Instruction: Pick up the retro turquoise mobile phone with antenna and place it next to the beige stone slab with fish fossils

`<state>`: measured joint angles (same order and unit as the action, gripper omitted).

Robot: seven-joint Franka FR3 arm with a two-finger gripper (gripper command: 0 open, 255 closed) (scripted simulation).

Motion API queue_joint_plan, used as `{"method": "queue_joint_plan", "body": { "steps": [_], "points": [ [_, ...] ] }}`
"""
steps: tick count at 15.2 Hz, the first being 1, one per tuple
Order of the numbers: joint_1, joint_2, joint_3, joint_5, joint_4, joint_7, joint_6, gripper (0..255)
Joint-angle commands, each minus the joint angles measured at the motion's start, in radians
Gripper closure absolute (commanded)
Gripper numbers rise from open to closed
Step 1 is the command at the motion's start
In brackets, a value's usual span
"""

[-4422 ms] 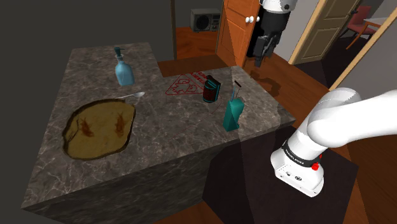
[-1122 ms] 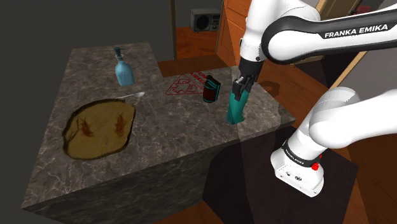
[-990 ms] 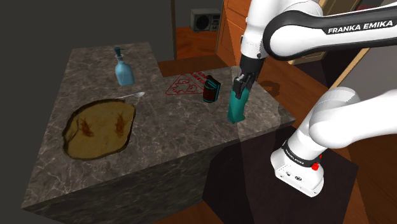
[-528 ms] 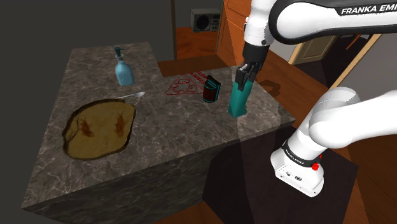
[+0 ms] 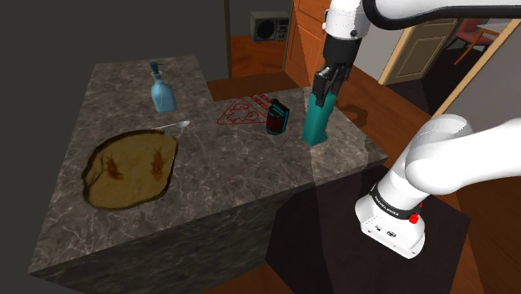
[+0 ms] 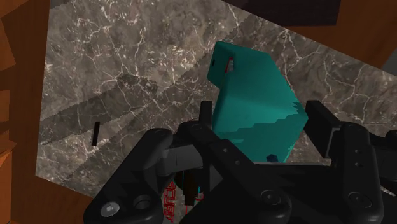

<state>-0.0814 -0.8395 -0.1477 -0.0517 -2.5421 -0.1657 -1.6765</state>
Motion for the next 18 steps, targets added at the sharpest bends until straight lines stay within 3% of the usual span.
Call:
{"method": "queue_joint_plan", "body": {
  "steps": [1,18],
  "points": [
    [0.001,0.001,0.002,0.002,0.025,0.000,0.024,255],
    [0.012,0.059,0.015,0.017,0.291,0.006,0.231,255]
  ]
}}
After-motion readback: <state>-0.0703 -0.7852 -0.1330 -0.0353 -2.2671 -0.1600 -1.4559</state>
